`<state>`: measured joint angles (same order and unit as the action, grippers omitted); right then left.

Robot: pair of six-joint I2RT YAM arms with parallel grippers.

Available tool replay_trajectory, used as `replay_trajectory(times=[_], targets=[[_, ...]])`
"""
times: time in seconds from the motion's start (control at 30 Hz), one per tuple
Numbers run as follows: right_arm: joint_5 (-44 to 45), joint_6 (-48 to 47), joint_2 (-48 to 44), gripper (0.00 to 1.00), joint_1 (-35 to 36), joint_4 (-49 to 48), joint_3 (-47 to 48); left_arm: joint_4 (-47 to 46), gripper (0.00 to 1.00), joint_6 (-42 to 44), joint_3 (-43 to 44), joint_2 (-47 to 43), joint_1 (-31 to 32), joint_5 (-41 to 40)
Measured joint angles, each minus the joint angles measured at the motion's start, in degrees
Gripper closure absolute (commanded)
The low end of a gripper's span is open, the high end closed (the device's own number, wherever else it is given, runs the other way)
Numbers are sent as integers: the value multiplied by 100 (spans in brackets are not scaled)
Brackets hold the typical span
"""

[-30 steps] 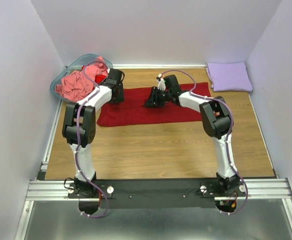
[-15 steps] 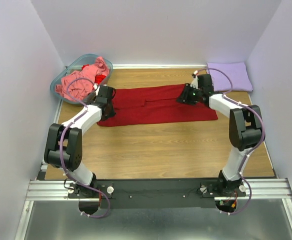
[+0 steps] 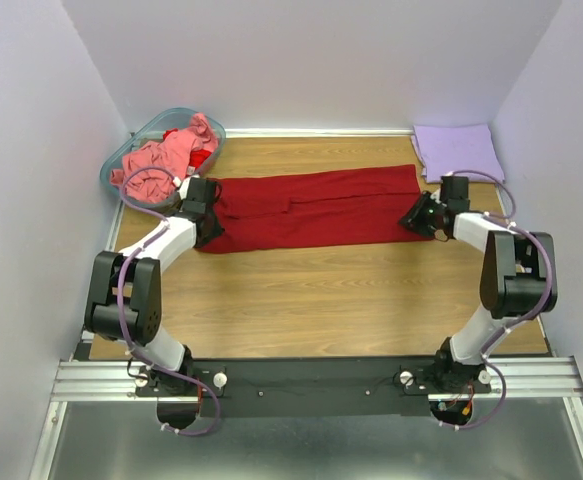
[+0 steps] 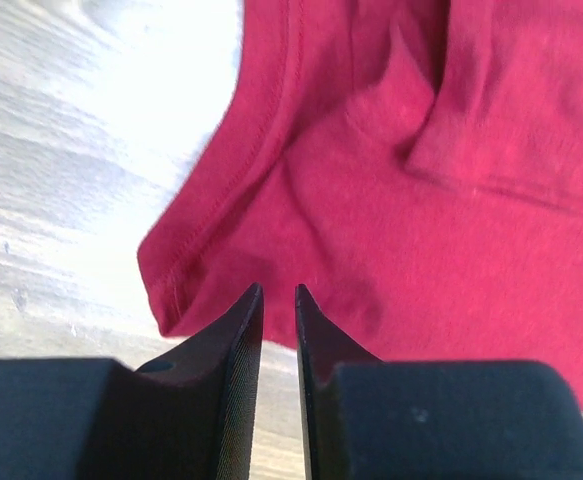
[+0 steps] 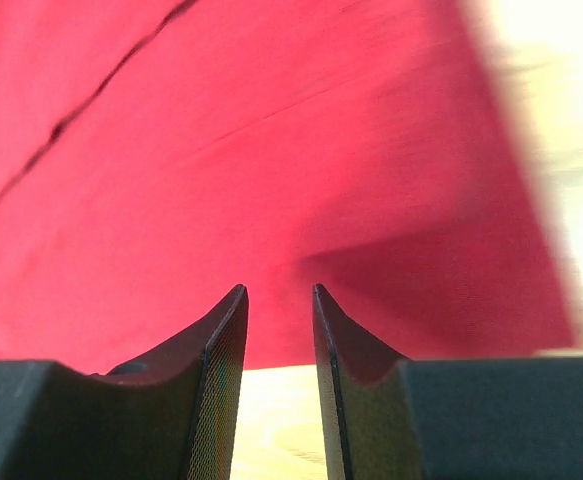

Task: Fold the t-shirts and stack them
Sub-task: Fold the tshirt

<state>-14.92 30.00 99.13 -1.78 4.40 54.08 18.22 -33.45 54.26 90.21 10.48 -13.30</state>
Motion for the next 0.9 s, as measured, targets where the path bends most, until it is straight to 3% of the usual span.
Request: replay_trajectory(times=[0.23, 0.63, 0.77, 0.9], targets=[[201, 391, -133, 63, -688, -420, -549, -262, 77, -181, -155, 177, -267, 0], [234, 903, -455, 64, -1060, -1156, -1246, -387, 79, -479, -470, 264, -592, 0], [240, 927, -890, 62, -1137, -960, -1574, -297, 71, -457, -599, 79, -769, -11], [197, 782, -1362, 57, -1121, -586, -1648, -127, 54, -323, -605, -205, -769, -31]])
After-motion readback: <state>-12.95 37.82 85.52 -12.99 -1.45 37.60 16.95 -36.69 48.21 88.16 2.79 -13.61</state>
